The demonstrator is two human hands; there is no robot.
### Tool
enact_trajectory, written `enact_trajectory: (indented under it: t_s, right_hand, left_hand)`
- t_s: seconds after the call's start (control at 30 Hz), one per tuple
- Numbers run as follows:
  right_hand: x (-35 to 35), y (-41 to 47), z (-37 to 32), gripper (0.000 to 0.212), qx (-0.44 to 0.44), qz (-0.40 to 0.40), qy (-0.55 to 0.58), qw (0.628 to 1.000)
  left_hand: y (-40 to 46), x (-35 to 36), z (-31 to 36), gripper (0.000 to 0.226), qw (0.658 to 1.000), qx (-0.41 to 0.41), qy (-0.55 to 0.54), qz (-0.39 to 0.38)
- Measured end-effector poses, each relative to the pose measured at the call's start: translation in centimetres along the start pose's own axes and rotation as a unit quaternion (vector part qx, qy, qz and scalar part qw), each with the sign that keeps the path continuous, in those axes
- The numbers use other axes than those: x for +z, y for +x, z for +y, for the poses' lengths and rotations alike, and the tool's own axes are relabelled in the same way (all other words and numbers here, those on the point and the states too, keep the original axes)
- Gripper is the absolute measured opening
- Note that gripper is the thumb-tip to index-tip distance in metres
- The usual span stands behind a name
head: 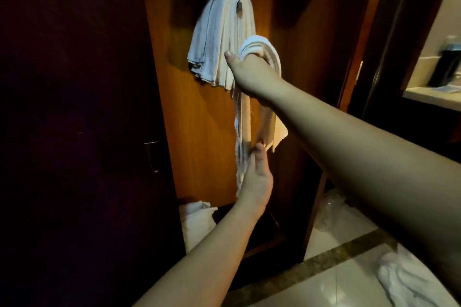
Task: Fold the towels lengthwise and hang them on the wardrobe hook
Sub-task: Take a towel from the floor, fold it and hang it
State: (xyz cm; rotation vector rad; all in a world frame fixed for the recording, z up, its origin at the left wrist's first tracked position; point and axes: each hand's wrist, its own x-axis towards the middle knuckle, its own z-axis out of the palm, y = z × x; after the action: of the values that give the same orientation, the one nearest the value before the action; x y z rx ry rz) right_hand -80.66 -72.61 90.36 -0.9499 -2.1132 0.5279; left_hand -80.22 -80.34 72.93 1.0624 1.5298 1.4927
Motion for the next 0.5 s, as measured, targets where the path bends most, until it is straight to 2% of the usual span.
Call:
enact_trajectory:
  t_s: [0.03,0.1,0.2,0.23,0.3,0.37,0.43,0.5]
  right_hand:
    - [-0.5,0.2,0.0,0.062,-0.004,0.004,0.012,1.0]
    - [-1.5,1.0,0.1,0.062,-0.012,0.012,0.037,0.999]
    - [-2.6,2.4,1.0,0.061,-0.009,0.017,0.055,0.998]
    - [-3.0,3.0,1.6,0.059,-0.007,0.016,0.066,0.998]
    - [-3.6,4.3,3.0,0.056,-0.001,0.01,0.089,0.996]
    - [-4.1,5.4,4.9,0.056,0.012,0.006,0.086,0.996]
    - [-4.9,6.9,7.2,0.06,0.029,0.005,0.072,0.997]
    - [-5.5,8.5,9.8,0.064,0.04,-0.005,0.071,0.997]
  left_hand:
    - [0.5,0.2,0.2,0.114,1.0,-0.002,0.016,0.022]
    - [1.8,1.1,0.8,0.097,0.999,-0.009,-0.005,0.051]
    - [4.3,2.2,1.8,0.084,0.997,-0.061,-0.016,0.034]
    - [5.2,2.6,2.3,0.084,0.998,-0.062,-0.003,0.033]
    - [7.0,2.8,2.9,0.102,0.998,-0.041,0.034,0.039]
    - [9.2,2.5,3.3,0.11,0.995,-0.008,0.048,0.086]
    - [11.3,2.5,4.1,0.107,0.989,0.025,0.008,0.144]
    - [13.9,2.2,5.1,0.114,0.979,0.053,-0.079,0.182]
